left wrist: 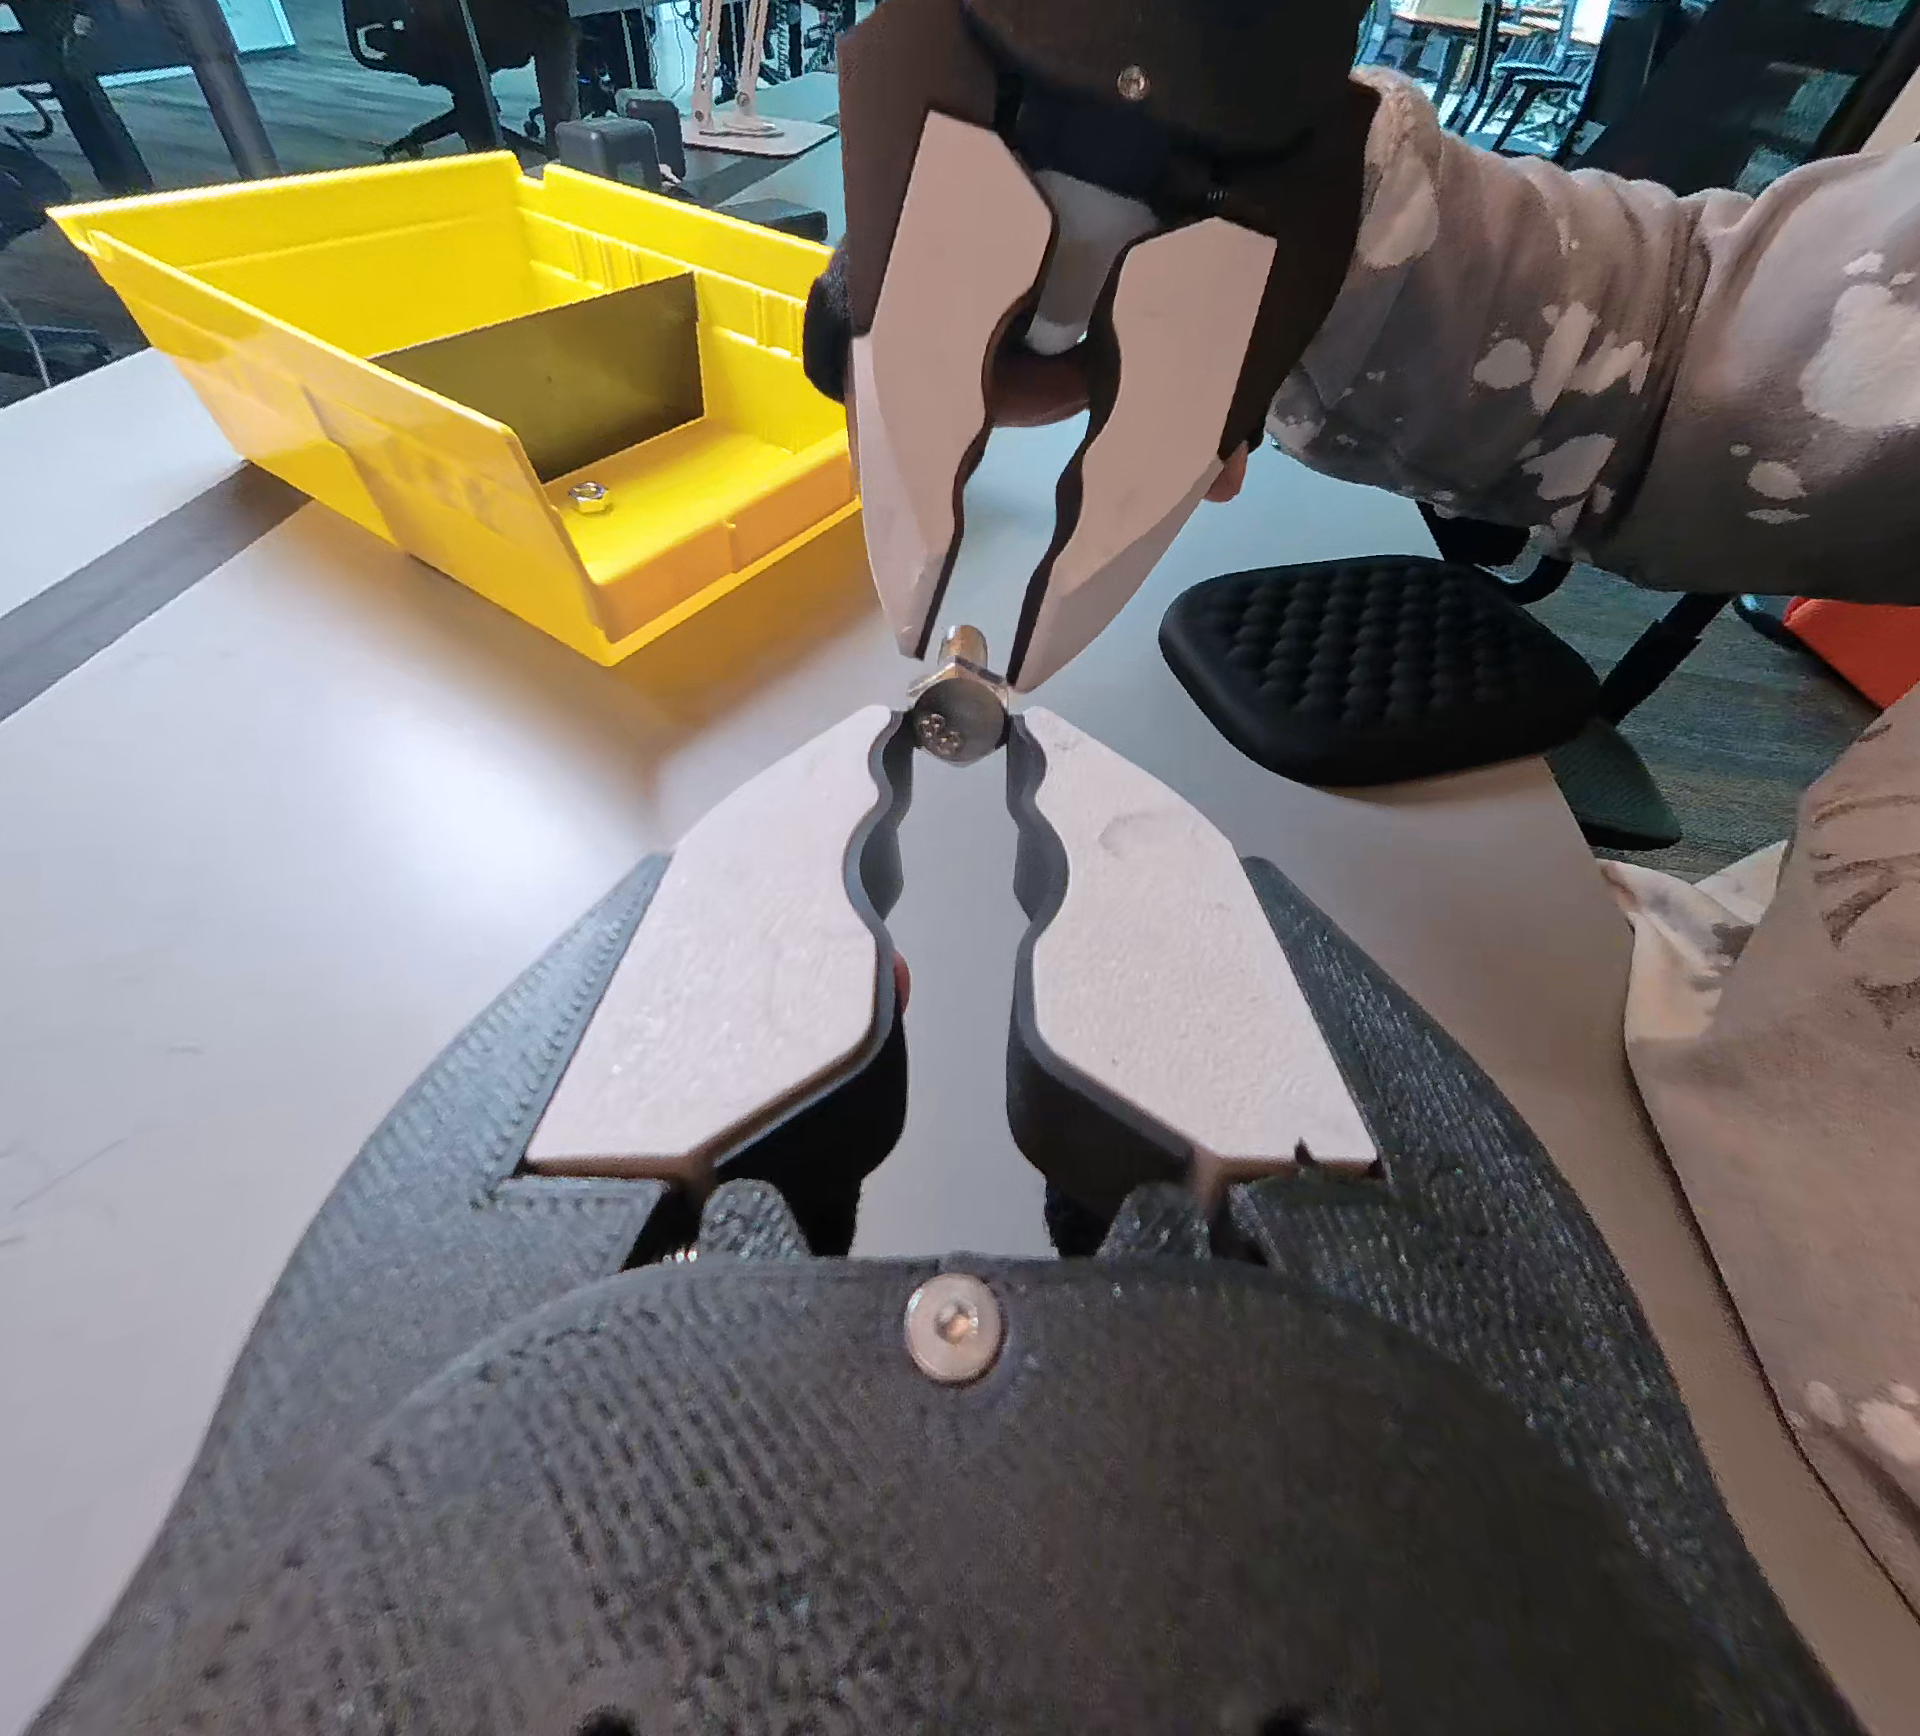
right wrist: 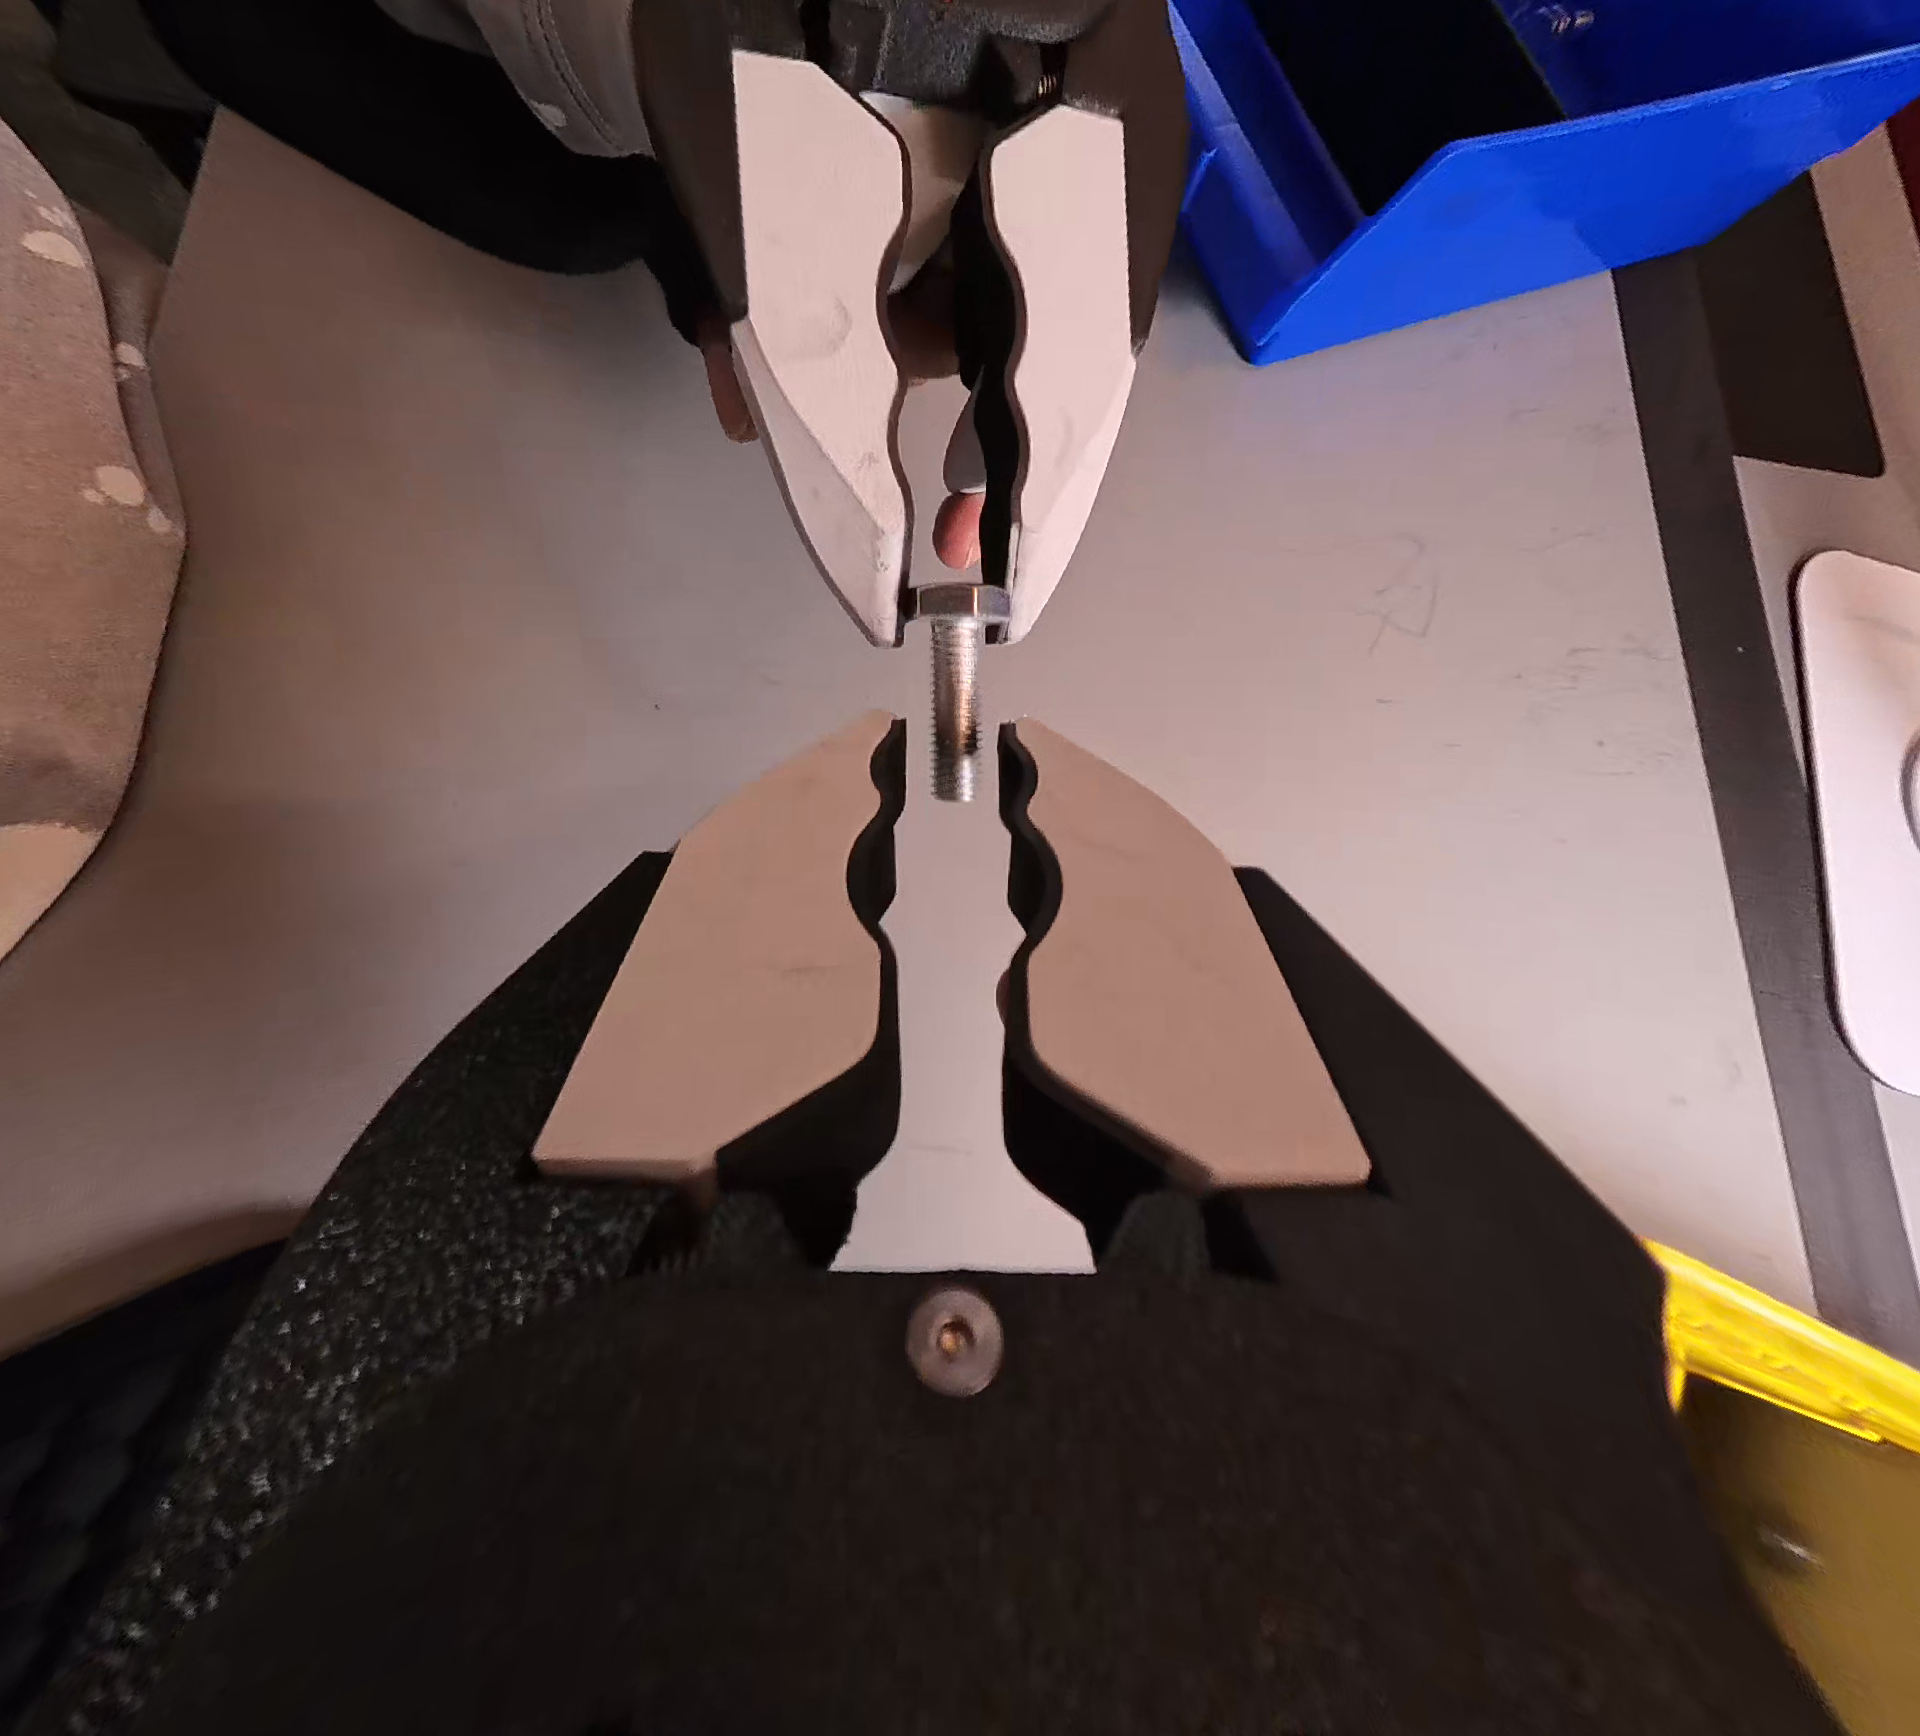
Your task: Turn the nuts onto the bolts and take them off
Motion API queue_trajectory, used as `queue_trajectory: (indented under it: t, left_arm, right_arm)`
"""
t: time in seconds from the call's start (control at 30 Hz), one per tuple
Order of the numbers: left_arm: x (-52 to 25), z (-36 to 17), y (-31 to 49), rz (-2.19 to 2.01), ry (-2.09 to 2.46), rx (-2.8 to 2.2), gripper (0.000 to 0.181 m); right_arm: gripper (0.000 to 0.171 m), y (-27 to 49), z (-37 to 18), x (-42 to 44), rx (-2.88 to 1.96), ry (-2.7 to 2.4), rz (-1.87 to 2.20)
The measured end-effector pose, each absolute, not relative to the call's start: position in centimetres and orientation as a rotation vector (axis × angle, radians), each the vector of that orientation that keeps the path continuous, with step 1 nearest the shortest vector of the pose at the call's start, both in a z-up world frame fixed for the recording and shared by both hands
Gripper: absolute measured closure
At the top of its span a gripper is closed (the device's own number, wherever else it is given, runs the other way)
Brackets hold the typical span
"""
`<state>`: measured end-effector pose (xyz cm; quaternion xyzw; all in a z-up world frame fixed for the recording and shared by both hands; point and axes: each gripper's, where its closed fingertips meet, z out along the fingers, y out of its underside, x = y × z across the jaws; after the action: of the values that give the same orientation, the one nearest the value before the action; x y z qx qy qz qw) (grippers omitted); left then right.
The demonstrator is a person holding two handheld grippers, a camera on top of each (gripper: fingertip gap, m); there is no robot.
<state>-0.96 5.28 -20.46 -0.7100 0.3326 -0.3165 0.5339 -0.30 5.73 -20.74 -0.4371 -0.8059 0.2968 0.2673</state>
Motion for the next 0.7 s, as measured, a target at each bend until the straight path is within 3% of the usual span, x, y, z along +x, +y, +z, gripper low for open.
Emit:
queue_trajectory:
  t: [0.27, 0.37, 0.53, 0.7]
  left_arm:
    - [-1.3, -20.2, 5.9, -0.722, 0.722, -1.683, 0.163]
    - [-2.8, -19.5, 6.9, -0.613, 0.638, -1.659, 0.148]
    - [-4.7, -18.5, 7.9, -0.458, 0.551, -1.61, 0.144]
    - [-5.6, -18.3, 8.2, -0.412, 0.503, -1.602, 0.142]
  right_arm:
    - [0.162, 6.0, -20.9, -1.2, -1.154, -2.228, 0.689]
    - [0.162, 8.9, -19.2, -1.4, -1.211, -2.15, 0.615]
    - [0.162, 21.7, -14.4, -0.3, -1.516, -1.771, 0.374]
    - [0.161, 36.0, -15.0, 4.8, -1.894, -1.408, 0.162]
